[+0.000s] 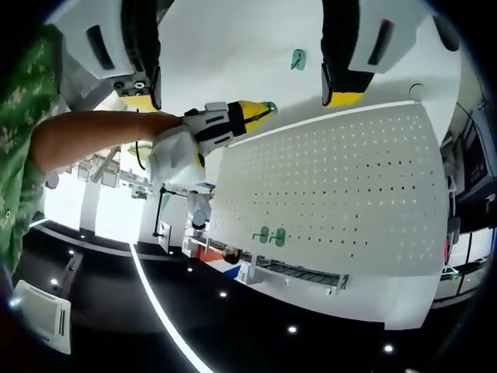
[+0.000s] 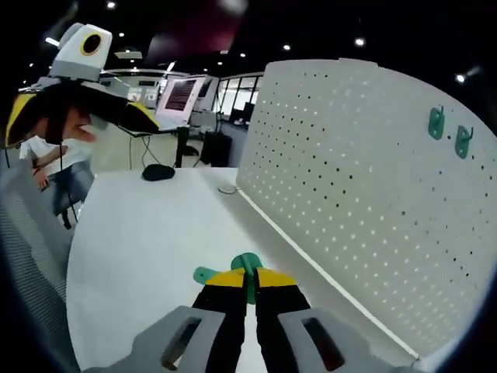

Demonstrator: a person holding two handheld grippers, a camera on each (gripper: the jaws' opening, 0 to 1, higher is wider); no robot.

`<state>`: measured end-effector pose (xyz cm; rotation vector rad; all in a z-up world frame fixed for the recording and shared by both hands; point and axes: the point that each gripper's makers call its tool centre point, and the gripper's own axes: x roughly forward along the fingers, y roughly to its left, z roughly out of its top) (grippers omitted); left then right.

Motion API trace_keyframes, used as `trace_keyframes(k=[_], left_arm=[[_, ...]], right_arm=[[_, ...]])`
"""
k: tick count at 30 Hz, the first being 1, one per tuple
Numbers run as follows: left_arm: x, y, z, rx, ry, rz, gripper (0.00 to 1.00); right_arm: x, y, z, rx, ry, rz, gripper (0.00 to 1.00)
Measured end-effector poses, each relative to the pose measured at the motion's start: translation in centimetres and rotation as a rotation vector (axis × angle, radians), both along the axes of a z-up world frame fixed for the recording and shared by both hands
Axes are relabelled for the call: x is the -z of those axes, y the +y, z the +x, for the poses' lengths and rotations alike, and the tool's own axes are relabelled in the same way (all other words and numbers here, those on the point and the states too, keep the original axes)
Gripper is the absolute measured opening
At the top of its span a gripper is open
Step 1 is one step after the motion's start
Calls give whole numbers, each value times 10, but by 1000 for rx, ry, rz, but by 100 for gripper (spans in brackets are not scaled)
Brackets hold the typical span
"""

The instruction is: Insert the hook assembly into the mounting plate slot until the hook locks in place.

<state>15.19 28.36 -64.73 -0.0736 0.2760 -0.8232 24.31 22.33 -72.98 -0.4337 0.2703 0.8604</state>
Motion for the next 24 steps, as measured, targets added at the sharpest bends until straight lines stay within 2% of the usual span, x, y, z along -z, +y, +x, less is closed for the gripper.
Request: trace_keyframes(k=[5,24], left_arm=[[-8,-2,2,3,-19,-10,87],[-46,-5,13,-5,-81,-96,85]], right_arm=[[-25,0,-7,14,-33,56,2],[-119,-9,-40,80,-100,375,2]])
